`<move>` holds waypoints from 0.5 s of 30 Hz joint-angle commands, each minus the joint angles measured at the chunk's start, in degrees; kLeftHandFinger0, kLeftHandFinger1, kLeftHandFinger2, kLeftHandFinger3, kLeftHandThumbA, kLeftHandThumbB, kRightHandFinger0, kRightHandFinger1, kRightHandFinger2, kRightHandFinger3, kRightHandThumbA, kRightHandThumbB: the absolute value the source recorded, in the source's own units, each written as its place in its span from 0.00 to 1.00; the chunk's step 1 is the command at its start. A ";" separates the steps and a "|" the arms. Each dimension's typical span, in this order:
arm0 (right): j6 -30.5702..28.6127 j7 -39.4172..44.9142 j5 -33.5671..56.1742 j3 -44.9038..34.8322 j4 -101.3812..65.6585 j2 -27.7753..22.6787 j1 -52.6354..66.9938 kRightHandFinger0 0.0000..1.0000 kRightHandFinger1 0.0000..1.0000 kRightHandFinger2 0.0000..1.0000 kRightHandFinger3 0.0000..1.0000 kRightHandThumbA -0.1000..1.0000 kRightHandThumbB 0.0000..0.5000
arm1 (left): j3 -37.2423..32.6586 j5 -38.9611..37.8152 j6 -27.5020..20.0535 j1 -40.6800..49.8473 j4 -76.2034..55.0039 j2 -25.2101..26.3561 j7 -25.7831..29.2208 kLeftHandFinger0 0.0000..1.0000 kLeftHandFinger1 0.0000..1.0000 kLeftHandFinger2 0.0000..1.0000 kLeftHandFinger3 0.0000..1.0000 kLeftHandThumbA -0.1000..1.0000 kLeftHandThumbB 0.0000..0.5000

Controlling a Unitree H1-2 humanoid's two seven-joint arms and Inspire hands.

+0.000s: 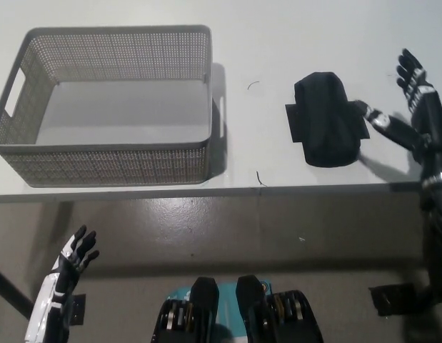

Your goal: Use the right hand to push the pencil case on the right hand side to the container on the left side

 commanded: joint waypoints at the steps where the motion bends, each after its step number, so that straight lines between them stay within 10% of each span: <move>1: -2.17 0.29 0.03 0.32 7.13 -0.24 -7.23 1.00 1.00 1.00 1.00 1.00 0.63 | -0.48 -0.70 -1.75 0.27 -1.62 -0.37 -0.52 1.00 1.00 1.00 1.00 1.00 0.54; 15: -5.43 -0.03 0.82 -0.09 37.32 1.47 -23.00 1.00 1.00 1.00 1.00 1.00 0.60 | -1.26 -0.73 -3.00 1.32 -1.74 -1.09 -0.57 1.00 1.00 1.00 1.00 1.00 0.61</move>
